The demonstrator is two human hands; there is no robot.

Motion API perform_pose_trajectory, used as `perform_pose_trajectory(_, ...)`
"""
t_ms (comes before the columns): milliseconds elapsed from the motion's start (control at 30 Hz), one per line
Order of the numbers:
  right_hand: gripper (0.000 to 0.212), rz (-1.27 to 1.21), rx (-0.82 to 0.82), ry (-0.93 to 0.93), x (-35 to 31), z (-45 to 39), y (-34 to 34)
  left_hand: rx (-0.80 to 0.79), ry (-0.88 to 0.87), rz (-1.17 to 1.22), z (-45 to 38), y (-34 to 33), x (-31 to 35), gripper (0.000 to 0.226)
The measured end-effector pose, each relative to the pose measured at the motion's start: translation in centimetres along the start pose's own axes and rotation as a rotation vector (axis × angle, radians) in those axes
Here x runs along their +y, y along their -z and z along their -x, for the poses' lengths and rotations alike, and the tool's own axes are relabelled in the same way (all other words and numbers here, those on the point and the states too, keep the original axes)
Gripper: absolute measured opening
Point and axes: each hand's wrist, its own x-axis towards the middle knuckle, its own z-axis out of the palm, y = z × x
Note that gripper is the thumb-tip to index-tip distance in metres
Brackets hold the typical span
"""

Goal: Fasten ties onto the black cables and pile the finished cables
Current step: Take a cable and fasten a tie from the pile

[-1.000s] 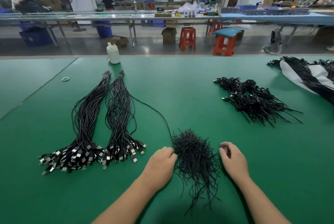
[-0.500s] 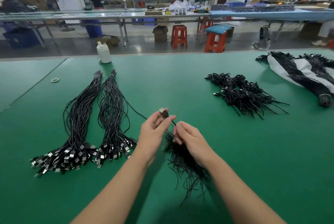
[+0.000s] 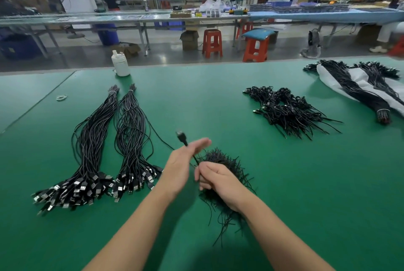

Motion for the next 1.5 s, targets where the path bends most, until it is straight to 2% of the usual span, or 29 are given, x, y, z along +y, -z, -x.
perform_pose_trajectory(67,0.033,-0.099,-0.031,-0.066,0.8,0.3,-0.6,0.074,0.010,0.454,-0.7,0.8,0.6,0.041)
perform_pose_trajectory(100,0.032,-0.169,-0.030,-0.093,1.1,0.4,-0.8,0.043,0.068,0.666,-0.9,1.5,0.9,0.041)
perform_pose_trajectory(133,0.031,-0.232,-0.028,-0.111,1.3,0.4,-1.0,-0.050,0.129,0.775,-0.7,2.3,1.1,0.042)
perform_pose_trajectory(200,0.025,-0.280,-0.034,-0.133,1.2,0.2,-1.0,-0.361,0.293,0.683,0.0,3.5,1.7,0.043)
perform_pose_trajectory(267,0.022,-0.234,-0.050,-0.162,1.0,-0.4,-0.9,-0.651,0.415,0.404,0.9,4.6,1.4,0.045)
perform_pose_trajectory(333,0.028,-0.222,-0.022,-0.209,1.1,-0.8,-0.7,-0.745,0.525,0.083,1.9,5.2,0.6,0.047)
perform_pose_trajectory(367,0.035,-0.239,-0.004,-0.225,1.2,-1.0,-0.6,-0.713,0.573,-0.047,2.3,5.3,-0.1,0.046)
perform_pose_trajectory(433,0.043,-0.296,0.015,-0.231,1.5,-1.2,-0.9,-0.517,0.607,-0.214,2.7,5.0,-1.5,0.043)
perform_pose_trajectory(533,0.037,-0.307,0.032,-0.202,1.9,-1.5,-1.8,-0.158,0.449,-0.166,2.9,4.1,-3.1,0.038)
perform_pose_trajectory(600,0.034,-0.234,0.013,-0.211,2.4,-1.3,-2.6,0.103,0.352,0.042,2.7,3.5,-3.7,0.034)
perform_pose_trajectory(700,0.037,-0.135,-0.021,-0.236,3.5,-0.8,-4.0,0.315,0.278,0.659,1.5,3.7,-3.6,0.042)
perform_pose_trajectory(767,0.036,-0.201,0.010,-0.248,4.0,-0.7,-4.7,0.303,0.272,0.938,1.0,4.1,-2.7,0.041)
perform_pose_trajectory(833,0.029,-0.433,0.076,-0.273,3.8,-0.9,-4.8,0.148,0.264,0.889,1.4,4.7,-2.0,0.031)
perform_pose_trajectory(900,0.023,-0.614,0.092,-0.282,3.6,-1.5,-4.5,-0.130,0.224,0.667,2.3,5.4,-1.8,0.030)
perform_pose_trajectory(967,0.023,-0.600,0.060,-0.282,3.6,-1.8,-4.4,-0.409,0.216,0.375,3.1,6.6,-1.4,0.034)
perform_pose_trajectory(1067,0.019,-0.639,0.074,-0.287,3.7,-1.9,-4.3,-0.623,0.306,-0.094,3.5,8.1,-1.1,0.041)
perform_pose_trajectory(1100,0.018,-0.671,0.082,-0.283,3.7,-1.9,-4.3,-0.615,0.343,-0.254,3.6,8.1,-1.1,0.041)
perform_pose_trajectory(1133,0.020,-0.680,0.087,-0.269,3.7,-2.0,-4.3,-0.535,0.362,-0.374,3.5,7.7,-1.4,0.039)
perform_pose_trajectory(1233,0.031,-0.575,0.088,-0.195,3.4,-2.4,-4.5,-0.012,0.266,-0.508,3.7,5.7,-3.2,0.035)
perform_pose_trajectory(1267,0.033,-0.492,0.081,-0.163,3.2,-2.4,-4.7,0.124,0.228,-0.560,3.8,5.1,-3.8,0.035)
perform_pose_trajectory(1333,0.033,-0.367,0.062,-0.140,3.0,-2.5,-4.8,0.293,0.199,-0.655,3.9,4.2,-4.6,0.033)
perform_pose_trajectory(1400,0.030,-0.315,0.040,-0.140,2.8,-2.4,-4.8,0.316,0.202,-0.515,3.5,4.0,-4.4,0.028)
perform_pose_trajectory(1500,0.028,-0.289,0.017,-0.094,2.4,-2.1,-4.9,0.138,0.190,-0.373,3.1,4.4,-3.5,0.028)
